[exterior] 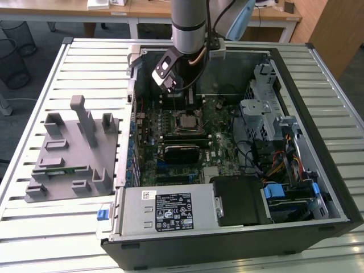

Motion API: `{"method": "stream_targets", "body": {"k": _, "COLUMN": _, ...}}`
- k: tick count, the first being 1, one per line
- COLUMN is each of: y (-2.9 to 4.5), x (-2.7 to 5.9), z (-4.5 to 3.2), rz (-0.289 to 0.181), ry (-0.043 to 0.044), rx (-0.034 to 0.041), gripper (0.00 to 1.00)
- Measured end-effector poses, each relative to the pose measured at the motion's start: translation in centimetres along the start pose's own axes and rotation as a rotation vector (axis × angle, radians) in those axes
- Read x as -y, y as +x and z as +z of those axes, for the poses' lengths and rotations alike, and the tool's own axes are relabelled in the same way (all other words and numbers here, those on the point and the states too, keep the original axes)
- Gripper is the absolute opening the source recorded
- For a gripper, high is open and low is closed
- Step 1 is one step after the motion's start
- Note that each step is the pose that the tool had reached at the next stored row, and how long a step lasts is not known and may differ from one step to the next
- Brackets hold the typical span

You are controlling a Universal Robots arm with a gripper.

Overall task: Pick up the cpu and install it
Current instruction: 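Close the cpu cover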

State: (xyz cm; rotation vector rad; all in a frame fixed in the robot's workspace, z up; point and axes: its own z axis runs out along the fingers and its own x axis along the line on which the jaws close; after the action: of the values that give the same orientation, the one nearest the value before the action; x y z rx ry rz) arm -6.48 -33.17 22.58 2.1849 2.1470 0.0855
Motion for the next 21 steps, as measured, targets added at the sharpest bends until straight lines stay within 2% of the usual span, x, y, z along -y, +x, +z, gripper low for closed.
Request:
{"method": "stream_targets", "body": {"k": 8, "y": -0.01, "x": -0.09, "z": -0.69, "rz": 0.0, "ry": 0.0043, "rx": 0.0001, "gripper": 0.11}}
{"method": "stream_targets", "body": {"k": 16, "y": -0.03, "x": -0.25, "z": -2.38, "rz": 0.0, "ry": 0.0055, "rx": 0.0001, "gripper": 0.11}}
{"method": "stream_targets", "body": {"k": 21, "y": -0.37, "x": -0.25, "z": -2.37, "rz": 0.0, "ry": 0.0056, "rx": 0.0001, "gripper": 0.11}}
